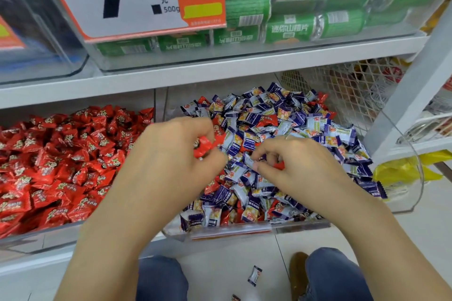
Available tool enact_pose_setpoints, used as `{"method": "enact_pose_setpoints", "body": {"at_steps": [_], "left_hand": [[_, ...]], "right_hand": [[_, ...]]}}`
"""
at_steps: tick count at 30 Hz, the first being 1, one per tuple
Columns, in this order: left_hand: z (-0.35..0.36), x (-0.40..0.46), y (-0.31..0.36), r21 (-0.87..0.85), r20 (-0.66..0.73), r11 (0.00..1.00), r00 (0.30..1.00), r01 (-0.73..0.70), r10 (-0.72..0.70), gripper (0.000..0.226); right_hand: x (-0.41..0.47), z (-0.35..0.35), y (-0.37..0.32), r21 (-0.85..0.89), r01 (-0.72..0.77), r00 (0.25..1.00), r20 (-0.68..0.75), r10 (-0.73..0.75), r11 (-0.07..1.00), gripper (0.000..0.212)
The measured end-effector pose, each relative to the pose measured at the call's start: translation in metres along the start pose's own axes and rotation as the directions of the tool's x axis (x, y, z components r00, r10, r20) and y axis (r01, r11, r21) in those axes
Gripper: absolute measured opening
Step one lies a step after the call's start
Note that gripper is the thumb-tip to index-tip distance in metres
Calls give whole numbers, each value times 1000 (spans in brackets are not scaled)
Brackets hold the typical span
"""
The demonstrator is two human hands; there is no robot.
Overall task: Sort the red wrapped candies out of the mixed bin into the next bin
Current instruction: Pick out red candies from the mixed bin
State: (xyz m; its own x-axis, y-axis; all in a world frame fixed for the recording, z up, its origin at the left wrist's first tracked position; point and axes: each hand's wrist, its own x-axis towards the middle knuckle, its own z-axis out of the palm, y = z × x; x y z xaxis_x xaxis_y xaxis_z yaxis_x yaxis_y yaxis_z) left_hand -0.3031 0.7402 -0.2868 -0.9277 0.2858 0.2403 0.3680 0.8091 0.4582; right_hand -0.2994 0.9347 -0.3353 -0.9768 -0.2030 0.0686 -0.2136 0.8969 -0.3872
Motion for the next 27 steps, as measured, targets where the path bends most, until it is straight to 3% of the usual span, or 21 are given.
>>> {"method": "enact_pose_setpoints", "body": {"at_steps": [6, 12, 17, 19, 23, 27], "left_hand": [[-4, -1, -33, -219, -9, 967, 990, 132, -137, 10], [-6, -5, -56, -392, -94, 912, 981, 122, -172, 15], [-12, -12, -80, -410, -65, 895, 974, 173, -218, 19], [-14, -12, -89, -414, -31, 890, 974, 191, -224, 19], [-20, -16, -109, -313, 0, 928, 977, 203, -214, 20], [-29, -27, -130, -228, -113, 941, 954, 249, -279, 26]], "right_hand": [[-2, 24, -17, -3, 23, 999, 45, -23, 1000, 25], [16, 43, -43, -43, 74, 993, 99, -69, 996, 41], [58, 61, -58, -360, 163, 894, 448, 17, 918, 76], [65, 68, -61, -411, 194, 859, 510, 49, 891, 81], [68, 78, -62, -305, 172, 853, 522, 14, 937, 87], [66, 83, -66, -127, 97, 846, 534, -14, 987, 80]]}}
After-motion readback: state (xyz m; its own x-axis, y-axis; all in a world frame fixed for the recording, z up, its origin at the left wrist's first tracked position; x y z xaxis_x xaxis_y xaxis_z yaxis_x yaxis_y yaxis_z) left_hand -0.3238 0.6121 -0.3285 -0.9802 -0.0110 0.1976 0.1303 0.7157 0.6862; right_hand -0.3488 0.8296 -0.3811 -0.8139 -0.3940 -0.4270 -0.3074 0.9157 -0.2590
